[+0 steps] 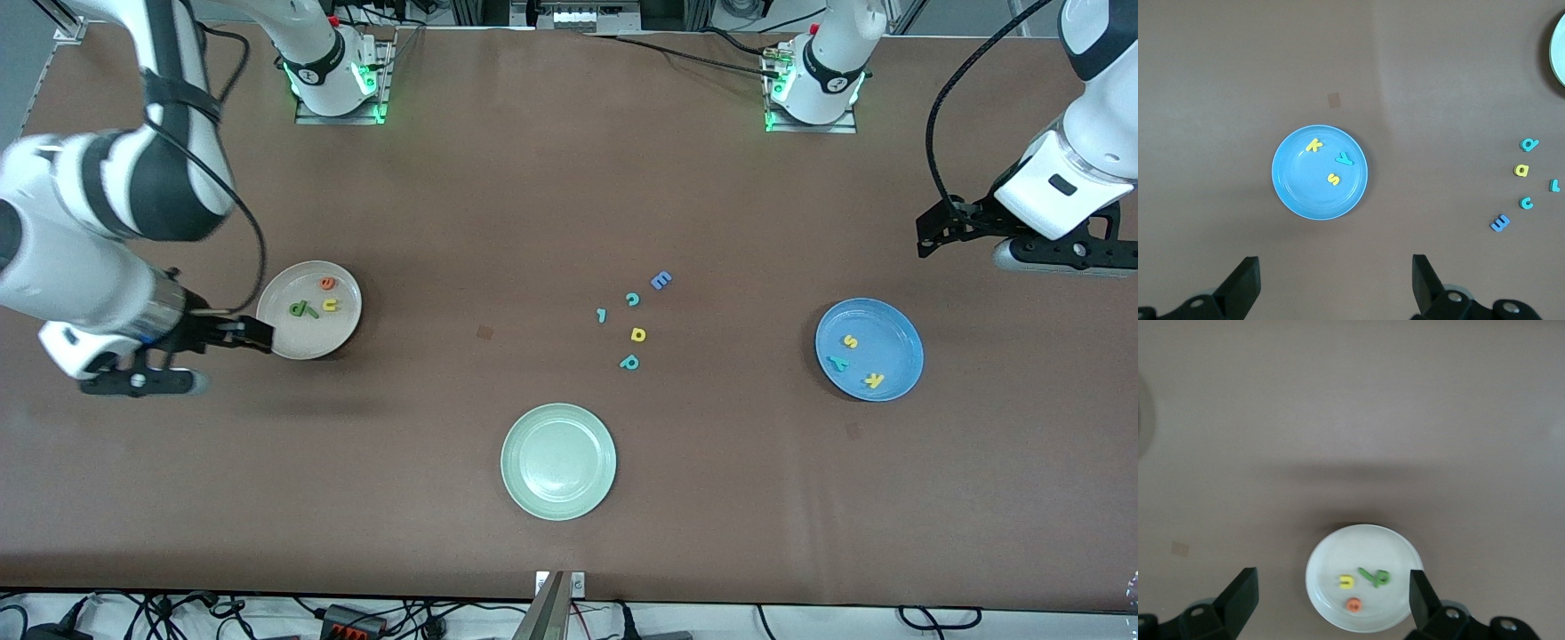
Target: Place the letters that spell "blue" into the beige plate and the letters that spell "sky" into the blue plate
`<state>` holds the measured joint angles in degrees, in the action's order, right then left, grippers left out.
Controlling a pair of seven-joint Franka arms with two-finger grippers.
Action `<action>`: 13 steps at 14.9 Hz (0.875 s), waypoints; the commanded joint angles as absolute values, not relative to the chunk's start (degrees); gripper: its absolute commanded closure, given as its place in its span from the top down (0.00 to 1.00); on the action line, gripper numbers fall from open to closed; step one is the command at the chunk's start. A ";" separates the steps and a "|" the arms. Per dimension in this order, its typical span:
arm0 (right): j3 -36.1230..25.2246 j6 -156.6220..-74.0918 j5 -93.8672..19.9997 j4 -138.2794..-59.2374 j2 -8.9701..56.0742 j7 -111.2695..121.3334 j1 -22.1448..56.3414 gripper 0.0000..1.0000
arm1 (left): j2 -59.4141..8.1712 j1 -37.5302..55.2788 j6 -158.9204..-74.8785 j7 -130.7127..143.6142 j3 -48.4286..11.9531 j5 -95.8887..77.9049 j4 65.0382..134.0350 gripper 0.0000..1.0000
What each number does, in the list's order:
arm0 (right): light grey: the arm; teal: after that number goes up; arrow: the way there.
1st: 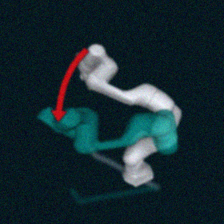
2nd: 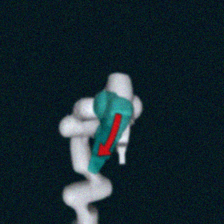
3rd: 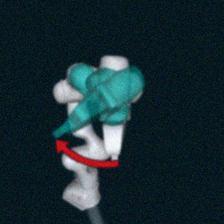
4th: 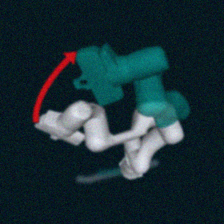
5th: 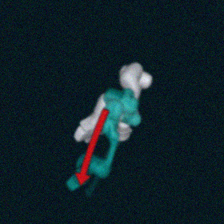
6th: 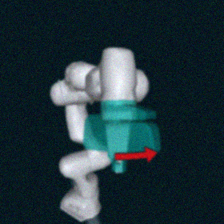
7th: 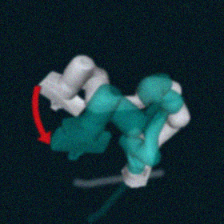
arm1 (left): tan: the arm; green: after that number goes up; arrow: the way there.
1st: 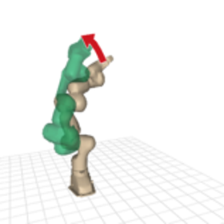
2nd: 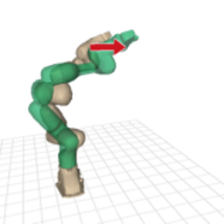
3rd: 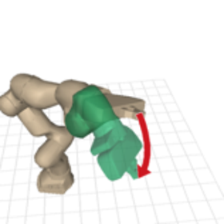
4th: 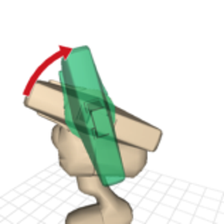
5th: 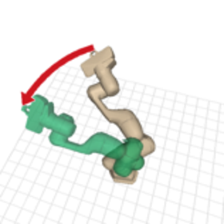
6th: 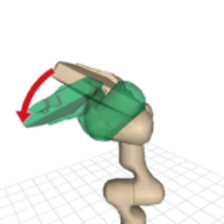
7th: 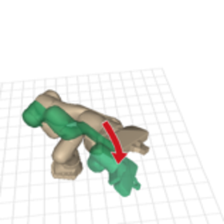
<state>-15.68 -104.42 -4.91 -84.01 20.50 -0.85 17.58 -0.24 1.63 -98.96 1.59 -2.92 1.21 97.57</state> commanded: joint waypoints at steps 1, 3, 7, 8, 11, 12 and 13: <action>-2.85 -102.39 -1.67 -84.64 13.91 -1.15 2.69 1.00 | -0.88 1.49 -97.73 0.53 -2.90 -0.35 95.80 1.00; -1.67 -100.30 -1.50 -84.64 11.61 -0.62 -1.04 1.00 | -0.88 1.58 -97.73 0.53 -2.90 -0.35 95.80 1.00; -4.21 -91.61 -0.10 -80.52 10.37 -0.26 -2.64 1.00 | -0.88 1.58 -97.73 0.53 -3.43 -0.35 95.80 1.00; -5.00 -89.76 0.00 -79.20 10.46 -0.26 -2.38 1.00 | -0.88 1.58 -97.73 0.53 -3.51 -0.35 95.80 1.00; -5.80 -89.21 0.09 -79.10 10.28 1.40 -1.76 1.00 | -0.88 1.58 -97.73 0.53 -3.60 -0.35 95.80 1.00; -5.63 -89.38 0.09 -79.10 10.28 1.84 -1.76 1.00 | -0.88 1.58 -97.73 0.53 -3.60 -0.35 95.80 1.00; -5.36 -89.21 0.17 -79.36 10.20 1.76 -1.67 1.00 | -0.88 1.58 -97.73 0.53 -3.60 -0.35 95.80 1.00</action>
